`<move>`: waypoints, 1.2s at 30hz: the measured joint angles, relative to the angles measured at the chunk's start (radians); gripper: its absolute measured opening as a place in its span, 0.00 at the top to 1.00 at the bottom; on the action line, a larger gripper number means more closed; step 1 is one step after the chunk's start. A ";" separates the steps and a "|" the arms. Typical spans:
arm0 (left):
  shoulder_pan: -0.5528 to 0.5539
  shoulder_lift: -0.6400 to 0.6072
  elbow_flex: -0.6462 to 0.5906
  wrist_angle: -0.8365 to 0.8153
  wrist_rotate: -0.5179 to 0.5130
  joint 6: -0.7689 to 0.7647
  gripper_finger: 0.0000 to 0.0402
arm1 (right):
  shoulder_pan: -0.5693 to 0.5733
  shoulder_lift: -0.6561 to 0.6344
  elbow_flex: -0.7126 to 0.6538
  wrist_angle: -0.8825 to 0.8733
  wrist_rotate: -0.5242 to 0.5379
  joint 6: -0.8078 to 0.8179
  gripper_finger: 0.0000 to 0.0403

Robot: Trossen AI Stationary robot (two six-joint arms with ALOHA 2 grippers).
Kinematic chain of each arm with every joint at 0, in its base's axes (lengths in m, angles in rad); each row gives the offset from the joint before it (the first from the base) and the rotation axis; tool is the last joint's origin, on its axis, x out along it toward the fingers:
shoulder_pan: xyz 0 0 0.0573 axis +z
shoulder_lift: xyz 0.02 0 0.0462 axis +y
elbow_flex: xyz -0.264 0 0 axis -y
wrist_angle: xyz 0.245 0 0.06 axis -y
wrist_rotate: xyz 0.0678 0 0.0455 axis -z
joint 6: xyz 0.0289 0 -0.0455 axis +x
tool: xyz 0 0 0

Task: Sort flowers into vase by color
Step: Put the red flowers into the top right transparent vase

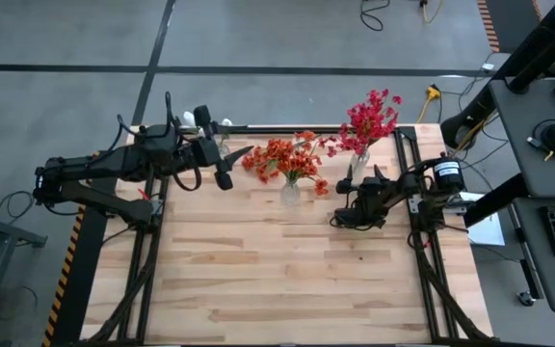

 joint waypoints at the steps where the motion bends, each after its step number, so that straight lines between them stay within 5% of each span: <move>1: 0.000 0.000 0.000 0.000 0.000 0.000 0.50 | -0.006 0.000 0.001 0.001 0.000 0.000 0.01; 36: 0.001 0.000 0.000 0.000 -0.002 0.000 0.50 | -0.131 0.001 0.047 0.121 -0.080 -0.247 0.01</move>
